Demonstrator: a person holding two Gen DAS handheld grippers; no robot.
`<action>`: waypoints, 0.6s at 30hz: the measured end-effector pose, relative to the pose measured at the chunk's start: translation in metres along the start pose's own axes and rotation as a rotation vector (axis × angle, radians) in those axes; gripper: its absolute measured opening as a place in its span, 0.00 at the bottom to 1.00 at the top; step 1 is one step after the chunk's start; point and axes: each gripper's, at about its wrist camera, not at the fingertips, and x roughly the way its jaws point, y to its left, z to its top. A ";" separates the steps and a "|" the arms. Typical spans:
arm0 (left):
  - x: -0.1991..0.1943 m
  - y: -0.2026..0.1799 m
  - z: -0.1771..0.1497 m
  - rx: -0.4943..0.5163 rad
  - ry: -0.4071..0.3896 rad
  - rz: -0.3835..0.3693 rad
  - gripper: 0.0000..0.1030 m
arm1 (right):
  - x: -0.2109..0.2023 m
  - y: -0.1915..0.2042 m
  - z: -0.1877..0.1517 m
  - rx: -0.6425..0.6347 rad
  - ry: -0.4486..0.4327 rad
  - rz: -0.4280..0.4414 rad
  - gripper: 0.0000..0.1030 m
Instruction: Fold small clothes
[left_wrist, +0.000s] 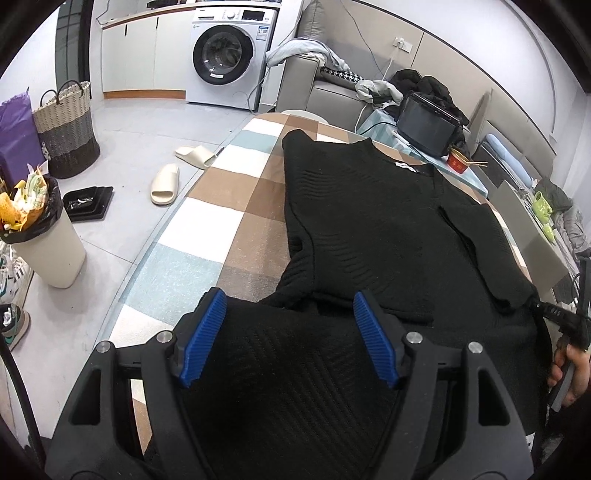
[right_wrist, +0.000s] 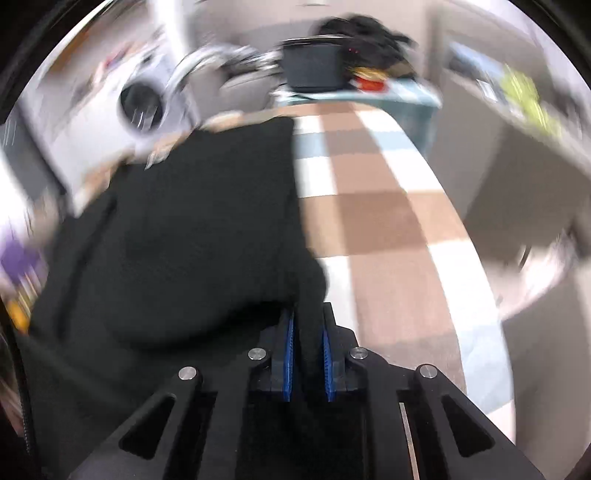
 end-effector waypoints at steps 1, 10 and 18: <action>0.001 0.001 0.001 -0.004 0.001 -0.005 0.67 | -0.001 -0.006 0.000 0.024 0.003 -0.016 0.13; -0.015 0.011 -0.011 0.002 -0.003 0.021 0.68 | -0.037 -0.008 -0.019 -0.009 -0.024 0.023 0.44; -0.047 0.042 -0.047 -0.022 -0.015 0.070 0.69 | -0.084 -0.006 -0.073 -0.066 -0.064 0.091 0.61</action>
